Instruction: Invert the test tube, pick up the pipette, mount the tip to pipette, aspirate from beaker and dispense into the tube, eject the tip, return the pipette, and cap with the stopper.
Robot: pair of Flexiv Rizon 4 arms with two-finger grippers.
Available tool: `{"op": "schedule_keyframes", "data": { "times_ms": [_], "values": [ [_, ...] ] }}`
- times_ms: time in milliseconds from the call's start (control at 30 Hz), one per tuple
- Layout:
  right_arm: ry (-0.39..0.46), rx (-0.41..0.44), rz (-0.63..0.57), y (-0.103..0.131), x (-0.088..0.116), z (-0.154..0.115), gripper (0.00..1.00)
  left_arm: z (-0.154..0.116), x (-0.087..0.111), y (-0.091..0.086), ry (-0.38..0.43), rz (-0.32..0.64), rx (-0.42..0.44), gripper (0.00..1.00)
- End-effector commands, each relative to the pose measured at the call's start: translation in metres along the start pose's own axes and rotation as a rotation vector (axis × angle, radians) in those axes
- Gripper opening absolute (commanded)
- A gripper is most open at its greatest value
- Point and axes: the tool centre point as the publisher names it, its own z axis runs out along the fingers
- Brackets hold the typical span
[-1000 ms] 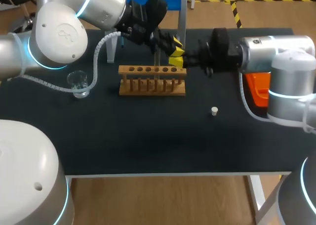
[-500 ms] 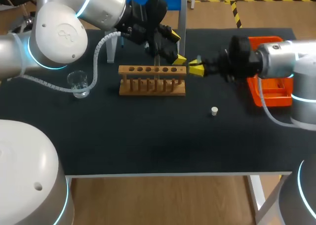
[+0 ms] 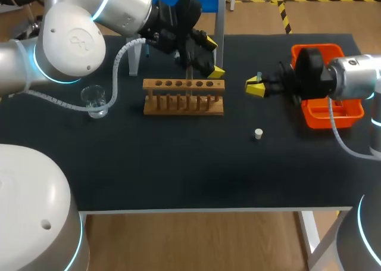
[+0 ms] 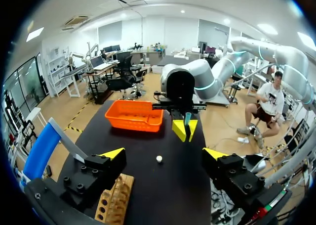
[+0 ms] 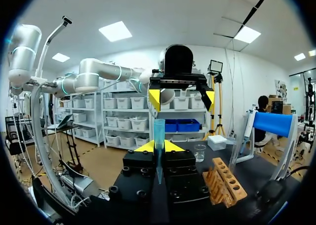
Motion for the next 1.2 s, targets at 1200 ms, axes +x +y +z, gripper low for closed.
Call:
{"op": "schedule_keyframes", "data": {
  "times_ms": [1200],
  "values": [
    [0.006, 0.005, 0.005, -0.027, 0.066, -0.097, 0.0, -0.001, 0.0, -0.001, 0.002, -0.002, -0.005, 1.0]
  ]
}}
